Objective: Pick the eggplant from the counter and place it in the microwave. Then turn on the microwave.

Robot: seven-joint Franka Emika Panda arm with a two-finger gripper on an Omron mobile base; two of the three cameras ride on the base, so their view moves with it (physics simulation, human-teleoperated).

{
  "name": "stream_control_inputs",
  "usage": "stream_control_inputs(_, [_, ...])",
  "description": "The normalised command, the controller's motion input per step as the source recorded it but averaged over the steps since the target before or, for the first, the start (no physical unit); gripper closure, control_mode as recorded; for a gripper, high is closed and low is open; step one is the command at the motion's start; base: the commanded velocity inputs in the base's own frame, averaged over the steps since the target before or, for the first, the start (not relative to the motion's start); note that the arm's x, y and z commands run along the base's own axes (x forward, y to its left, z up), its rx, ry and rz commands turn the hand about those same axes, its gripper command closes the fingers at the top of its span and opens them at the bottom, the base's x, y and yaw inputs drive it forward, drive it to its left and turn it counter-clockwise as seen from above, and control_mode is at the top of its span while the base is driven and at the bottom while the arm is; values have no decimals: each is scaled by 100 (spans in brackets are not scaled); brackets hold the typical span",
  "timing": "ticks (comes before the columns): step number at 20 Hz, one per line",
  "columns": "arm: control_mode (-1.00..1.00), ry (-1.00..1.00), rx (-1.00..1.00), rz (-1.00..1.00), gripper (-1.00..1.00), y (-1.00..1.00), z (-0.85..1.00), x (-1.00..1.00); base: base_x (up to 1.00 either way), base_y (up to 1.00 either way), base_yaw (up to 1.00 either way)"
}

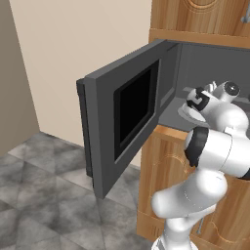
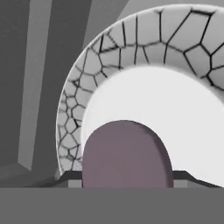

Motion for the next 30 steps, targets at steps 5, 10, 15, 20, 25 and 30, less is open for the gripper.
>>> stream_control_inputs(5, [-100,0,0,0,100,-13,-16,16,0,0,0])
stream_control_inputs(10, [-100,0,0,0,100,-5,-1,2,0,0,0])
stream_control_inputs(15, [-100,0,0,0,-100,1,0,0,0,0,0])
stream_control_inputs(20, [-100,0,0,0,-100,0,0,0,0,0,0])
stream_control_inputs(25, [-100,0,0,0,-100,0,0,-1,0,0,0])
stream_control_inputs(30, [-100,0,0,0,-100,0,2,0,0,0,0])
